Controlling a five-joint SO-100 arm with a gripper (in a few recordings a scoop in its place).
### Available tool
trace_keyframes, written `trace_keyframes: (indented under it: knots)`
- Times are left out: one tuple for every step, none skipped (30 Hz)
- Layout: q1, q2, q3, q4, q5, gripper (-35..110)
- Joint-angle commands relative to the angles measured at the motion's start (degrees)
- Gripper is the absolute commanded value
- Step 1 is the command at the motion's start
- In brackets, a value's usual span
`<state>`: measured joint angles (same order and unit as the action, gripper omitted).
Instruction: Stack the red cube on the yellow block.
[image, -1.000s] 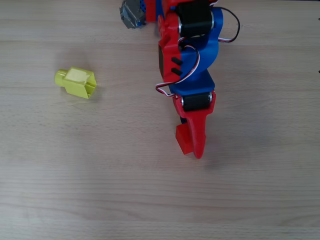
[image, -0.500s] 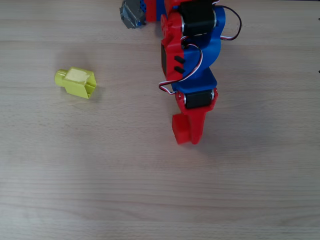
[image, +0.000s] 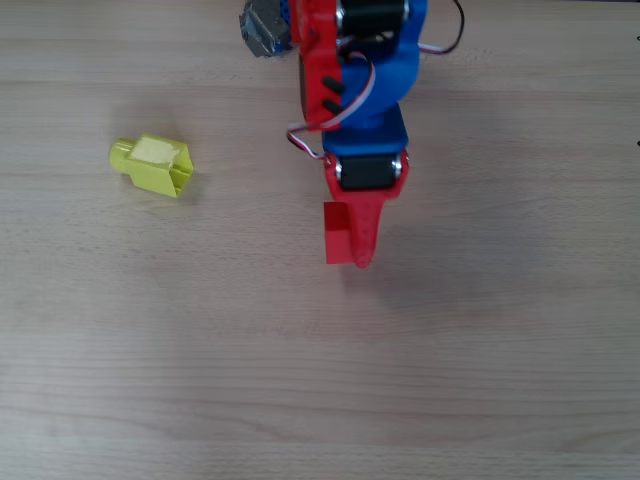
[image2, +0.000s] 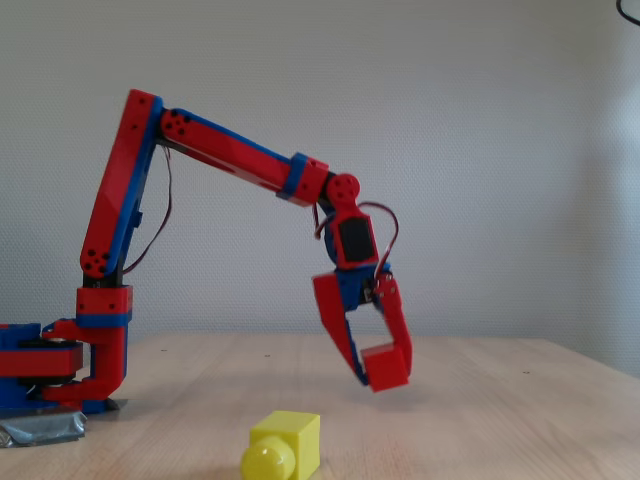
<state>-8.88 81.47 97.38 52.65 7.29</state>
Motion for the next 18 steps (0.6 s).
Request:
trace_keyframes:
  knots:
    - [1.4, 10.5, -0.4, 1.5, 1.4, 13]
    - [2.0, 12.0, -0.2, 2.2, 1.8, 13]
    - [2.7, 13.4, -0.2, 3.4, 2.3, 13]
    - [3.4, 14.7, -0.2, 4.9, 2.8, 13]
    - [4.1, 16.1, 0.1, 6.4, 3.5, 13]
    - [5.0, 17.5, 0.7, 7.6, 4.6, 13]
    - [5.9, 19.0, 1.6, 8.4, 5.6, 13]
    - [6.8, 20.4, 2.5, 8.8, 6.4, 13]
    - [7.6, 21.9, 3.8, 8.8, 7.0, 13]
    - [8.4, 23.6, 5.3, 8.4, 7.7, 13]
    - [9.4, 25.1, 6.9, 7.9, 8.4, 13]
    - [10.6, 27.0, 8.7, 7.6, 9.2, 13]
    - [12.0, 28.9, 10.5, 7.2, 9.6, 13]
    - [13.4, 31.1, 12.5, 7.0, 9.8, 13]
    - [15.0, 33.4, 14.2, 7.2, 9.9, 12]
    - [16.6, 35.6, 15.6, 7.9, 9.8, 12]
    - [17.9, 37.7, 16.8, 8.3, 9.2, 12]
    - [19.2, 39.9, 18.1, 8.6, 8.8, 12]
